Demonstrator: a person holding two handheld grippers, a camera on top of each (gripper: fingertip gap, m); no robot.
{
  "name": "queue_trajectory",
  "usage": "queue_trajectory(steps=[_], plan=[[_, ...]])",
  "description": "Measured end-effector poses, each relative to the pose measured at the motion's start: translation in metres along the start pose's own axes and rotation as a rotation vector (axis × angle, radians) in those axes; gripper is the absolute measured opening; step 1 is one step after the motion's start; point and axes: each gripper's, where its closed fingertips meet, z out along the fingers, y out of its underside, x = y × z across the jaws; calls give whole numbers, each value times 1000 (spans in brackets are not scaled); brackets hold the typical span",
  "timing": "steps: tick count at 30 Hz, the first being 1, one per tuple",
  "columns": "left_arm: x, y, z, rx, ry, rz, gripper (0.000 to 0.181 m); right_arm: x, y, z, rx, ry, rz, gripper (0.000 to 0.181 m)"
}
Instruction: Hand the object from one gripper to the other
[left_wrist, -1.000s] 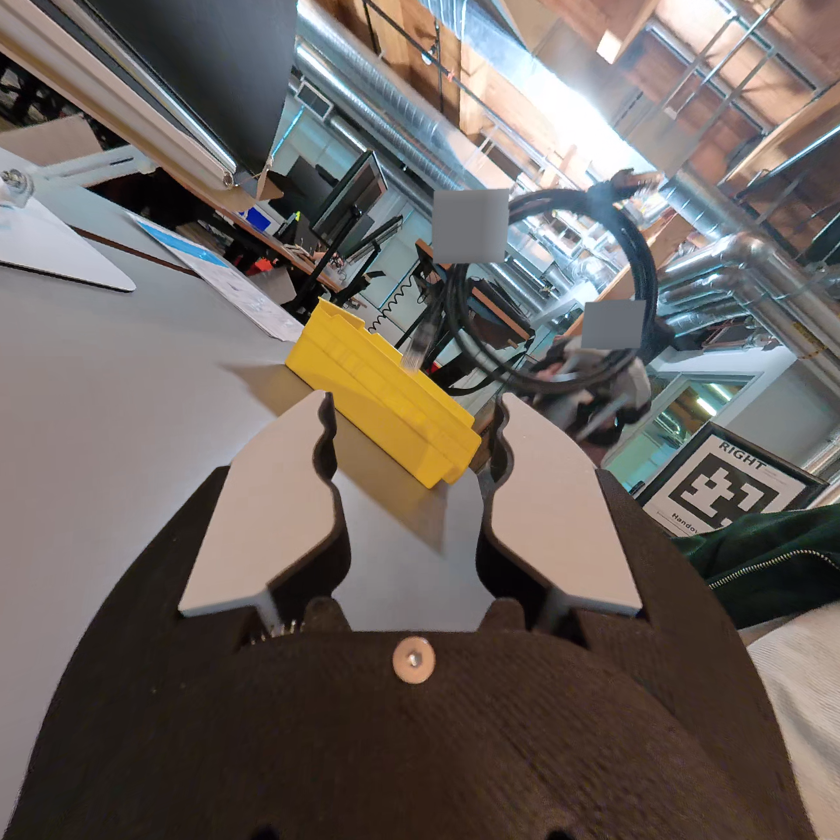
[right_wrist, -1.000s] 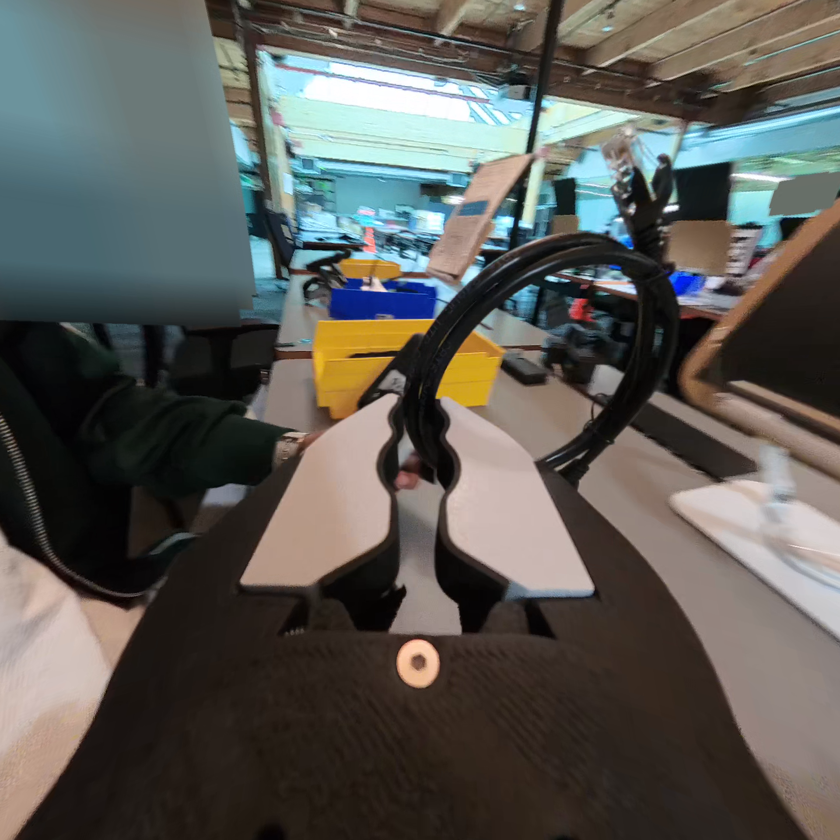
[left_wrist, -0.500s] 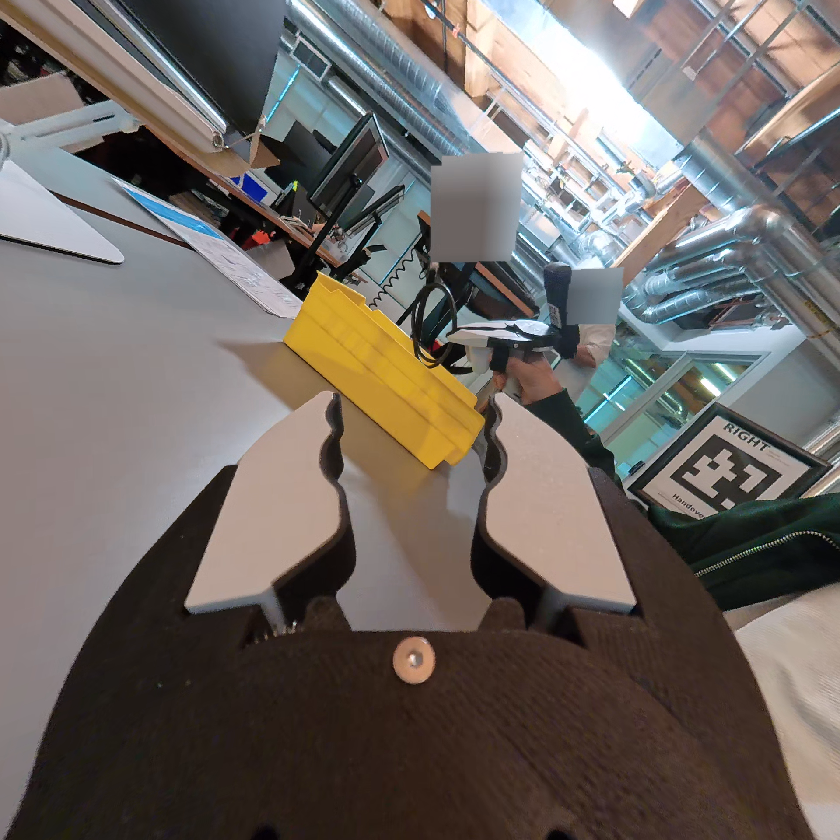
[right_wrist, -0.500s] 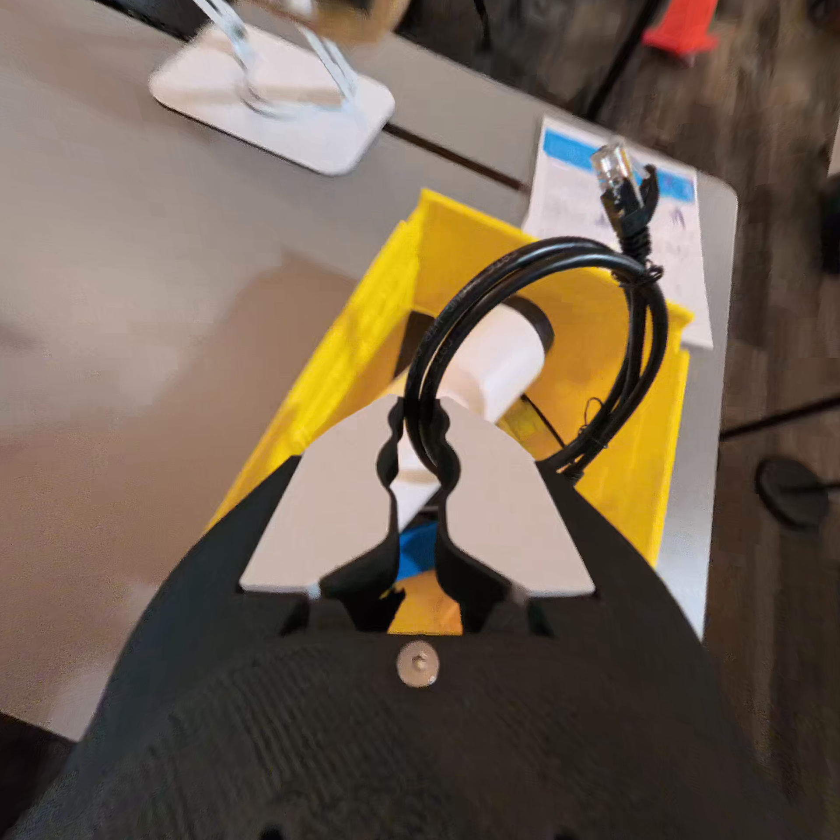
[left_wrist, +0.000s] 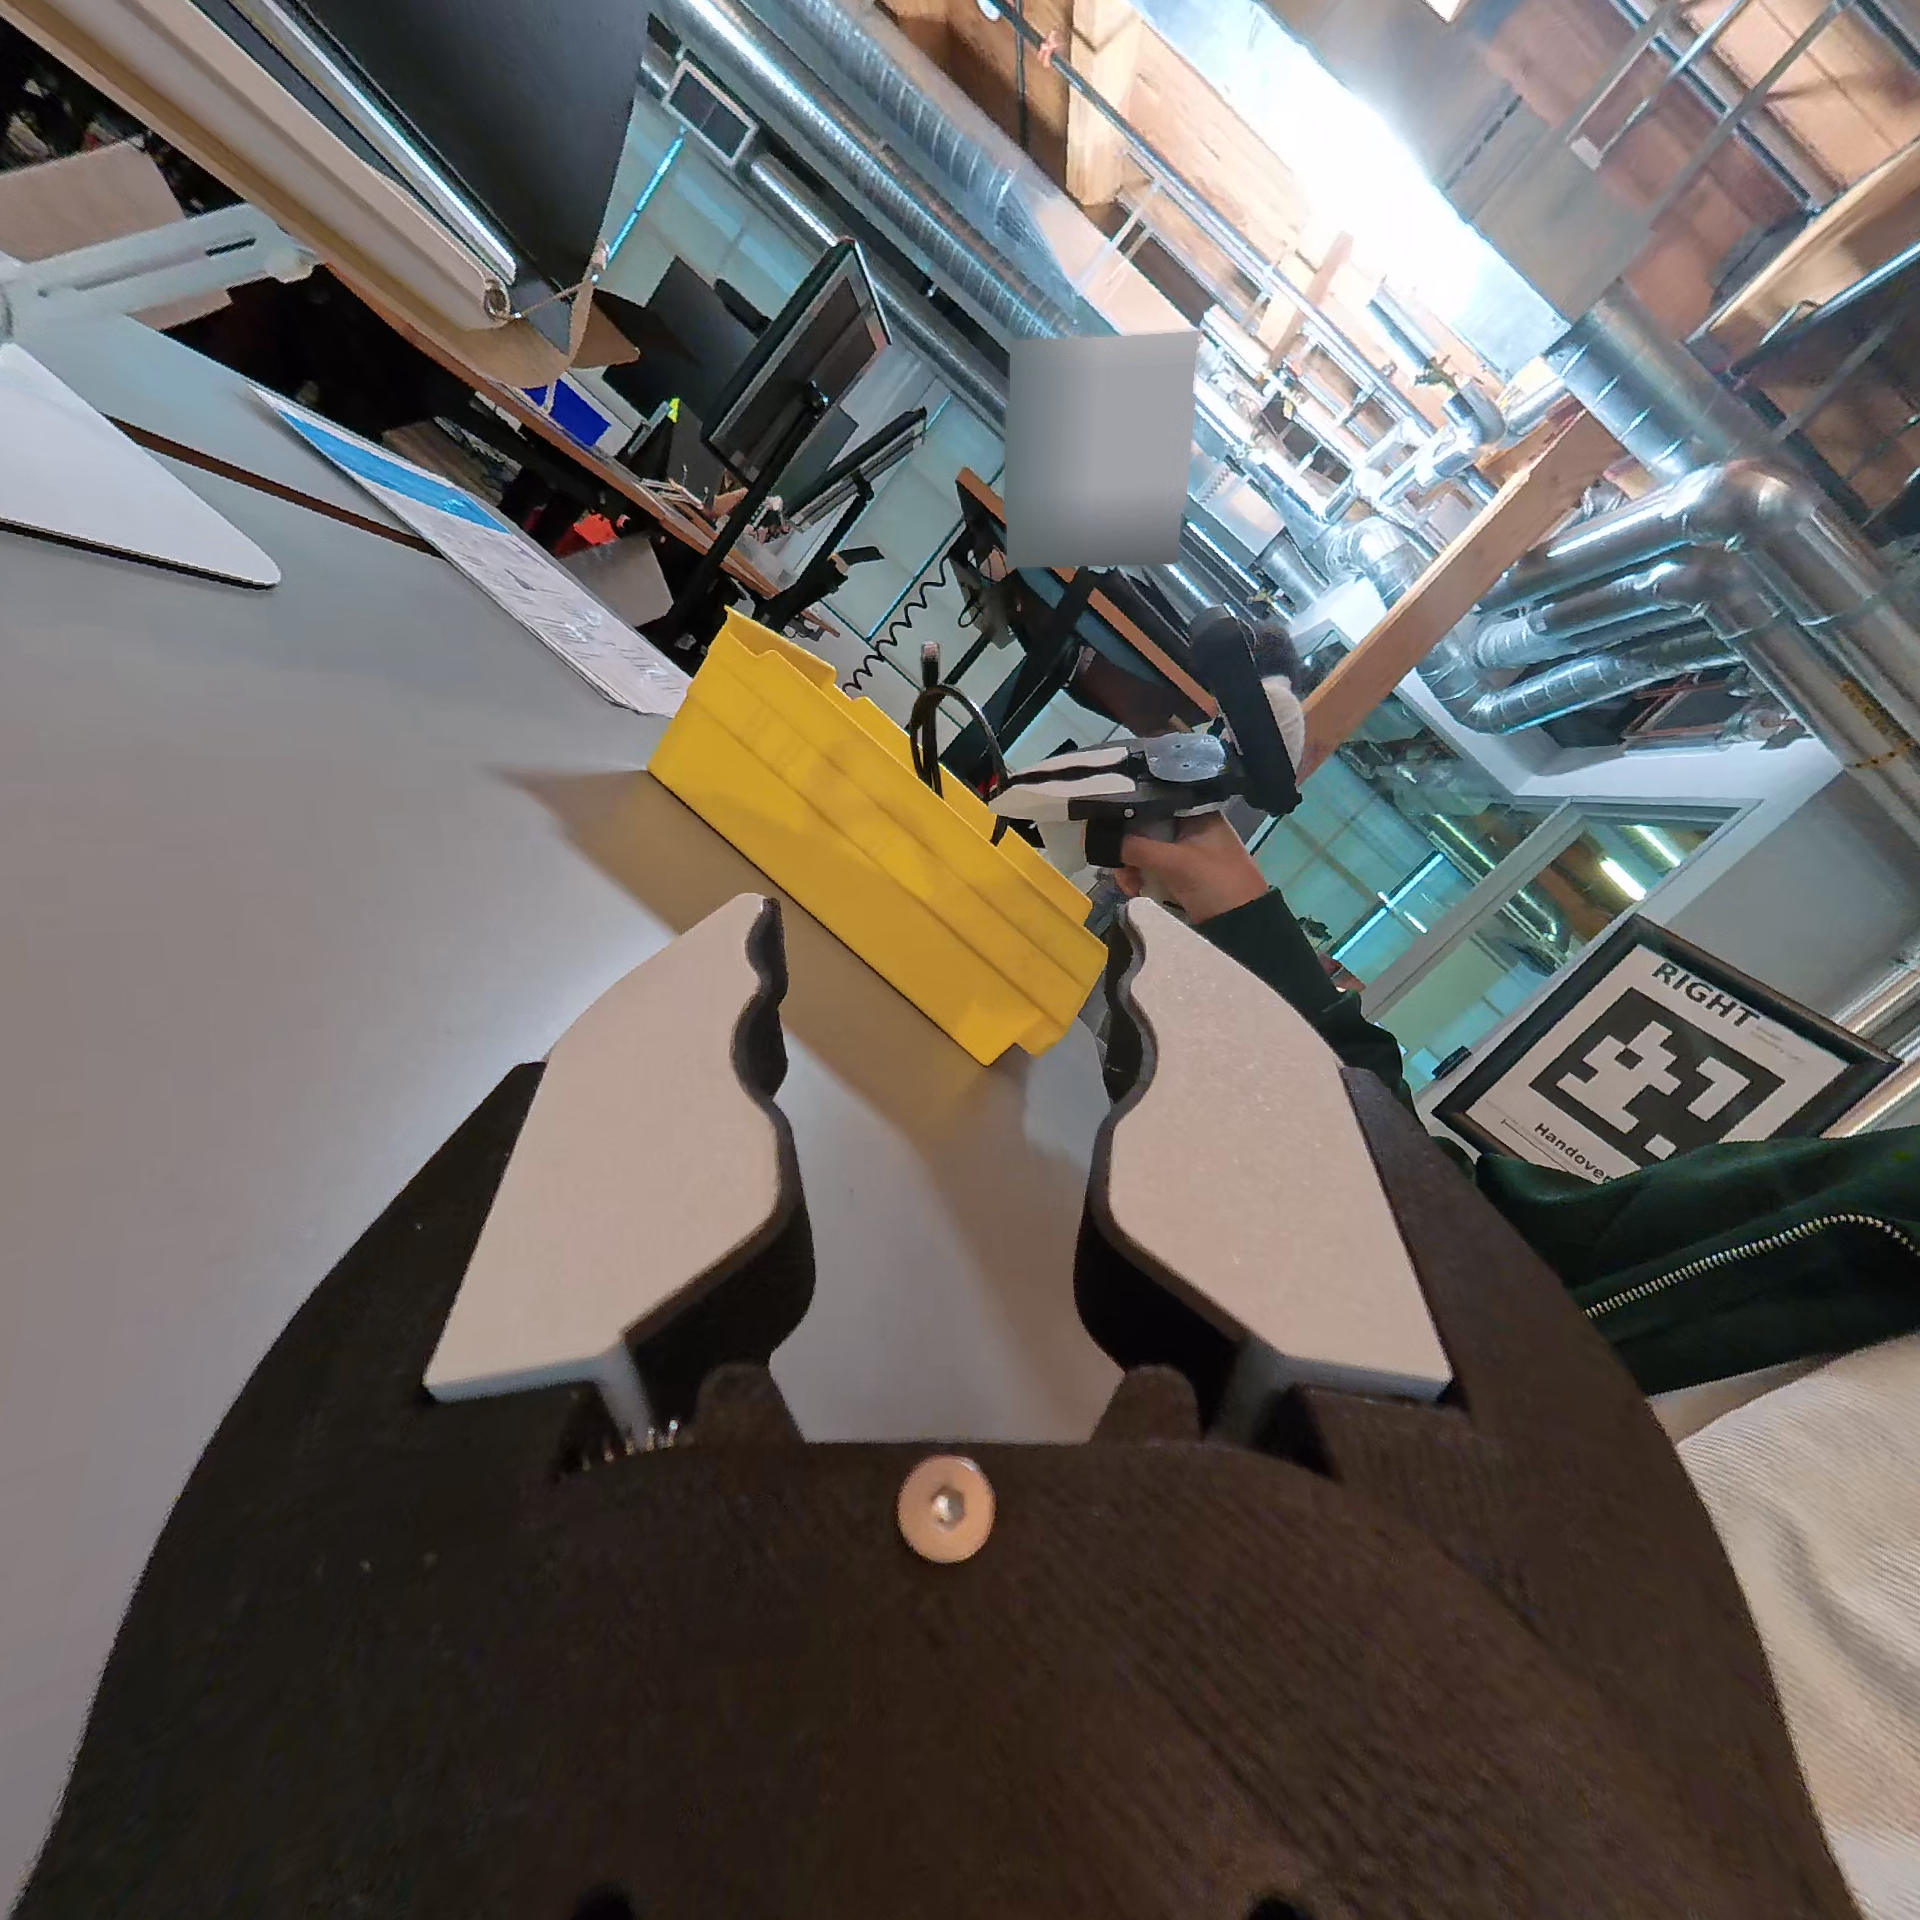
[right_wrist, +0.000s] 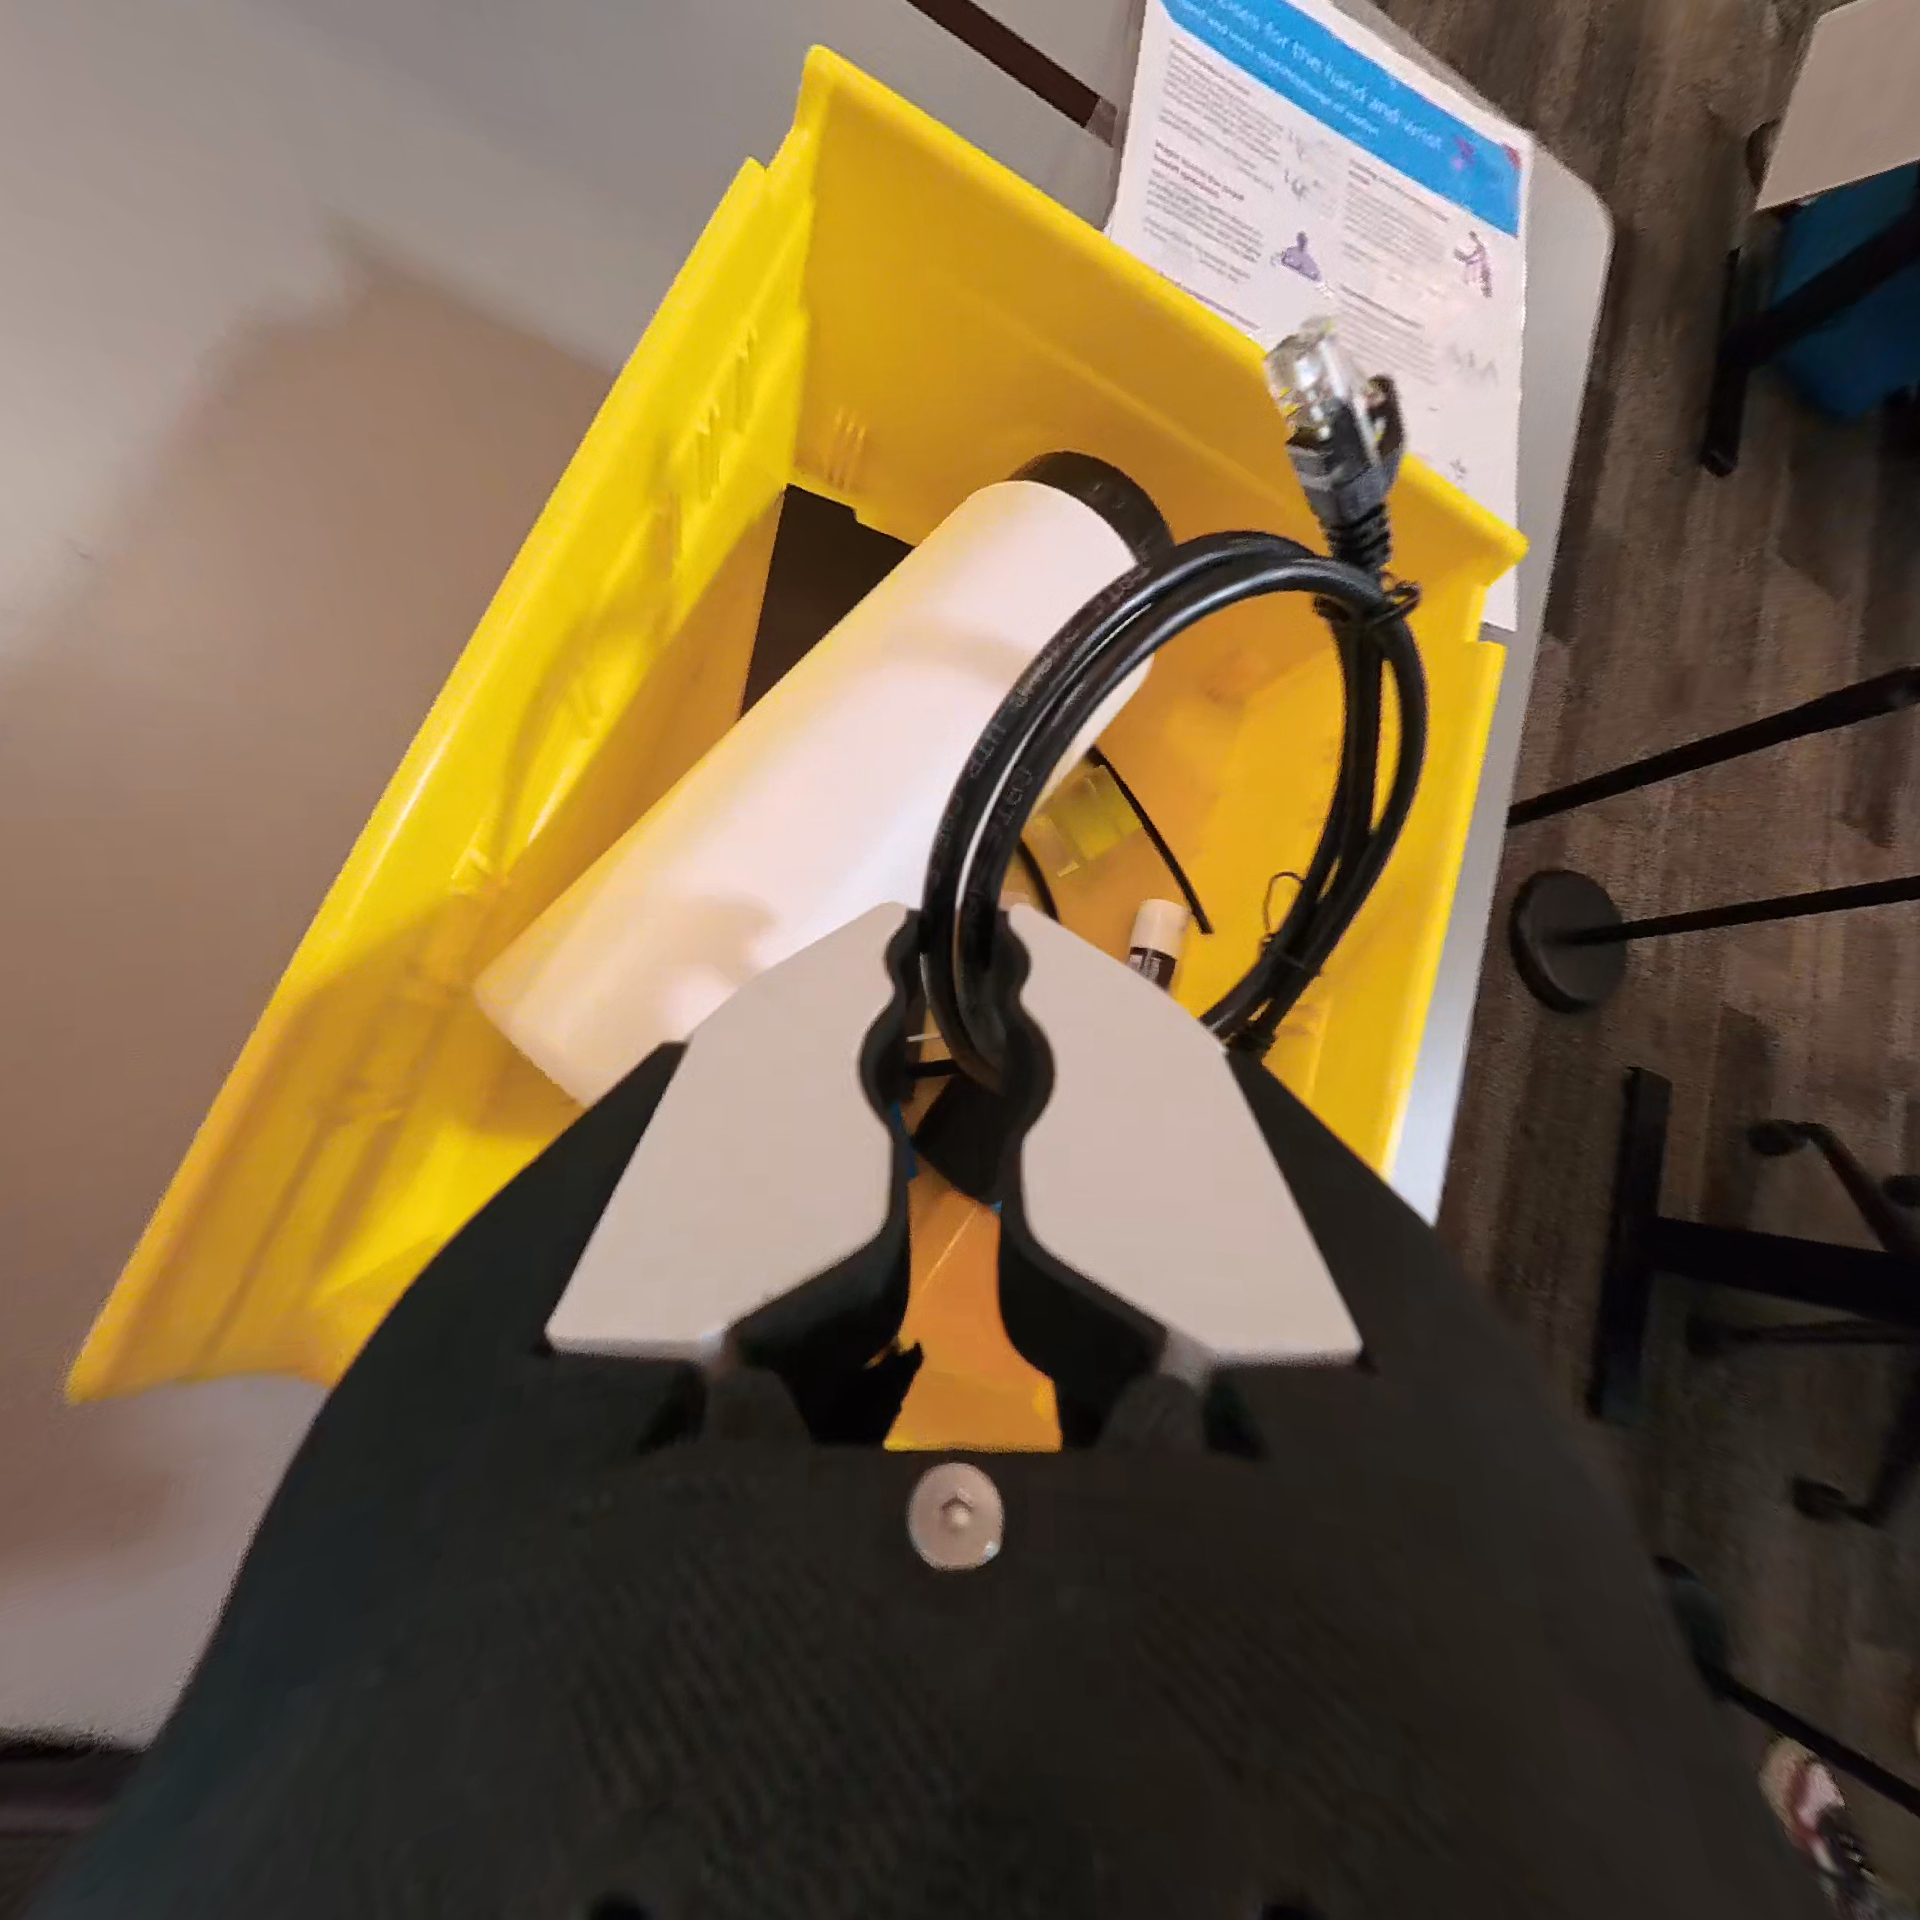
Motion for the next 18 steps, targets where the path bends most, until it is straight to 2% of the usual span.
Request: queue_trajectory(steps=[2,4,6,13,15,18], plan=[[0,1,1,-4,1,0,60,8,1,2,-11,73,-38,20],[1,1,1,-7,1,1,60,18,6,3,-53,154,-78,43],[1,2,1,-8,1,1,60,21,7,4,-64,178,-80,52],[0,2,2,-6,1,-8,60,18,-22,-13,118,141,-11,42],[0,2,2,-5,5,-9,60,6,-34,-19,181,81,0,40],[1,3,3,-13,6,1,60,-49,-77,-42,416,-224,64,40]])
